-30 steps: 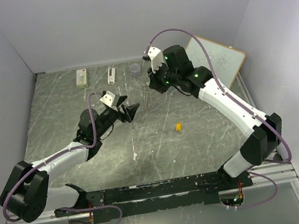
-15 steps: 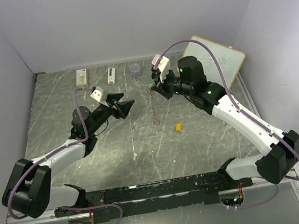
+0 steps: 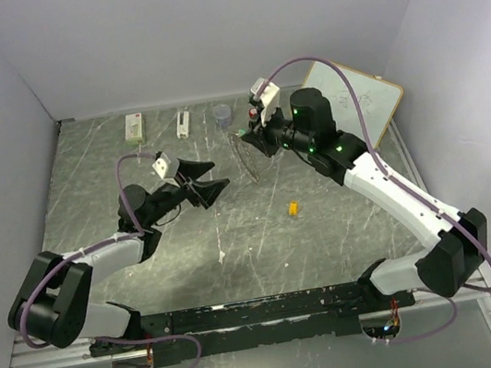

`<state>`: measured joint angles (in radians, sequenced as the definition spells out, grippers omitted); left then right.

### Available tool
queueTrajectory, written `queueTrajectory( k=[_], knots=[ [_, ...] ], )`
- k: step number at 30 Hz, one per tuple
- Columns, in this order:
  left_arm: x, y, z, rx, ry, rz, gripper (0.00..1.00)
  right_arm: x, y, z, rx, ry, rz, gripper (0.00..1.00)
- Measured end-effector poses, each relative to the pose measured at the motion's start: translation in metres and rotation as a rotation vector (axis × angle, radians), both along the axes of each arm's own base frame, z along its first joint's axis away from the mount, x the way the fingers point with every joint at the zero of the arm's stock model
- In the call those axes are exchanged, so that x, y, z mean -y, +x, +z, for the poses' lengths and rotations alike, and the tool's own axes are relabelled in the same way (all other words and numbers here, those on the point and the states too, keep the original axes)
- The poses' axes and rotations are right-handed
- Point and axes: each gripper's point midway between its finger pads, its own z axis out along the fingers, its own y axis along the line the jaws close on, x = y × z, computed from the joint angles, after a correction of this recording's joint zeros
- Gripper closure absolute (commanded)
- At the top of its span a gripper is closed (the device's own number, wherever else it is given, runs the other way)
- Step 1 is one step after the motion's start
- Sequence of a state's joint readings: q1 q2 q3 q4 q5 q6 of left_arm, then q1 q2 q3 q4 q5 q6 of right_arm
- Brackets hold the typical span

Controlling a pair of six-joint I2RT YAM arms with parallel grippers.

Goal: Put the keys on the keyring

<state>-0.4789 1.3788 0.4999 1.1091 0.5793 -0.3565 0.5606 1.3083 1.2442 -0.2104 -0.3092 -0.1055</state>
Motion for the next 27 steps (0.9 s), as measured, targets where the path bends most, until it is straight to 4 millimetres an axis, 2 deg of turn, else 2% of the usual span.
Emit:
queueTrajectory(
  k=[8,17,24,27],
  knots=[
    [0.012,-0.008,-0.017,0.065,0.045,-0.033,0.09,-0.009,0.01,0.009,-0.039,0.069,-0.026,1.0],
    [0.014,0.0,-0.033,0.046,0.061,-0.007,0.09,-0.01,0.007,0.032,0.036,0.101,-0.001,1.0],
    [0.013,0.004,-0.032,0.046,0.052,0.014,0.1,-0.009,0.007,0.034,0.046,0.097,0.0,1.0],
    [0.006,0.009,-0.029,0.034,0.044,0.062,0.1,-0.007,0.006,0.032,0.041,0.09,0.001,1.0]
  ],
)
